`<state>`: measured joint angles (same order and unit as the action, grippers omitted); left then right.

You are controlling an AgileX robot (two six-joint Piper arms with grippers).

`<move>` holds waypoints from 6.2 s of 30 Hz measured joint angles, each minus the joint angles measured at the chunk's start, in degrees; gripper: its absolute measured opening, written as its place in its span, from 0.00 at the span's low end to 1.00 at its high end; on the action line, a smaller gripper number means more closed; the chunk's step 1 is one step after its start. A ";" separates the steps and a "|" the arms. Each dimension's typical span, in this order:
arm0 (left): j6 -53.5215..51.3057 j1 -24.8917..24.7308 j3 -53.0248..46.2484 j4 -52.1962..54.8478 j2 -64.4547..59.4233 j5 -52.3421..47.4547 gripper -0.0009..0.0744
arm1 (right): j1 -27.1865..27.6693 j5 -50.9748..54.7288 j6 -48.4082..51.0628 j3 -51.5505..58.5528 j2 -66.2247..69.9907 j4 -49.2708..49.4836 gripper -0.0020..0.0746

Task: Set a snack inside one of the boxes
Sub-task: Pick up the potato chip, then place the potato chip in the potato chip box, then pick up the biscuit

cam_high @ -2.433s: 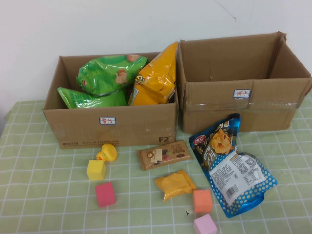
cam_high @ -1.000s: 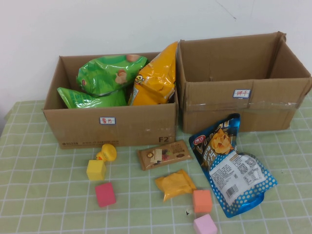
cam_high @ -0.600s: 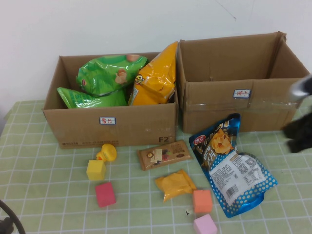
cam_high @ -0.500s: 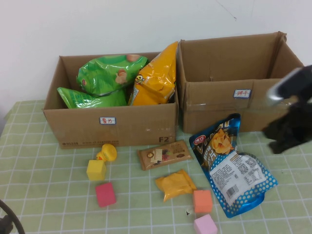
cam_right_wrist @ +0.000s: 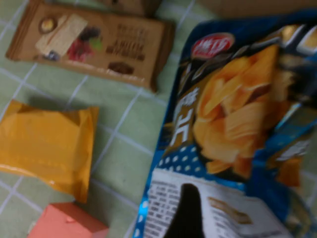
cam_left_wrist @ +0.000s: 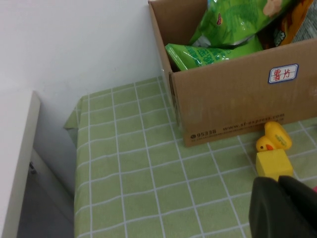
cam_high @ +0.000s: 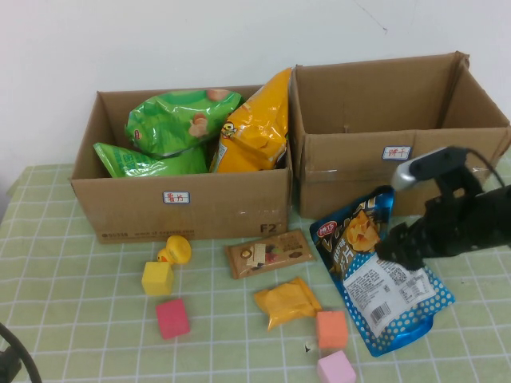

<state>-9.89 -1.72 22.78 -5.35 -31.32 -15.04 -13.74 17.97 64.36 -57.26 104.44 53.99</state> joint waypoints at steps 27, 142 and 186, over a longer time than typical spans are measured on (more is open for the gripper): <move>0.04 0.00 0.00 -0.41 -0.44 0.47 0.01 | 0.00 9.99 2.85 -7.67 12.38 1.59 0.32; -6.47 -2.31 -0.54 -14.40 -1.56 -1.56 0.01 | -15.20 15.96 -72.54 17.36 -51.37 -69.92 0.04; -7.09 -35.46 58.96 4.00 -87.32 -18.73 0.75 | -15.20 25.67 -74.80 35.04 -77.82 -84.01 0.03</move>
<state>-16.98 -37.17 81.74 -1.34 -118.63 -33.77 -28.95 43.64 -10.44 -22.22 26.62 -30.02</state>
